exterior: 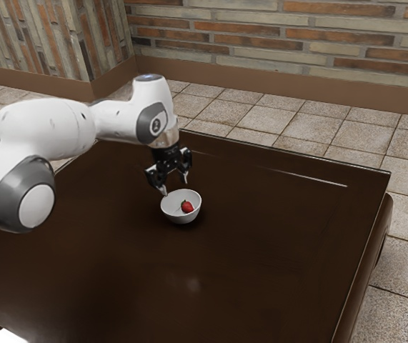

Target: Take strawberry from the bowl

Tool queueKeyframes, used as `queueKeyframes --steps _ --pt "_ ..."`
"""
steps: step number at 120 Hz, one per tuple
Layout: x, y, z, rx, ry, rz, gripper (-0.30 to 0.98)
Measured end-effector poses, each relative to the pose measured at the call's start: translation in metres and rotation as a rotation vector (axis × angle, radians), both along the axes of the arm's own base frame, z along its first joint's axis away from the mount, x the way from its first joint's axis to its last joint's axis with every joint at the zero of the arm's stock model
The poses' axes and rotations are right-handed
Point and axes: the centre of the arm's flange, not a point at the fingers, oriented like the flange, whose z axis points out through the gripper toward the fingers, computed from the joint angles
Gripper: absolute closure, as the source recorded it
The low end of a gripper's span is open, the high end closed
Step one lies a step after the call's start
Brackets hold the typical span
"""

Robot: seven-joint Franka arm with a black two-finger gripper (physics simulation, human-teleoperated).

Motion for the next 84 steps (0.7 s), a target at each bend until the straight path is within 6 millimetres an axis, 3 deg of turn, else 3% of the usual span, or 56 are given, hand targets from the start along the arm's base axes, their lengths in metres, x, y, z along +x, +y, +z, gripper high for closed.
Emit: queueKeyframes --steps 28,84 --pt "-0.007 -0.025 -0.023 0.007 0.031 -0.031 0.26" --pt "-0.004 -0.032 -0.049 0.003 0.023 -0.066 0.31"
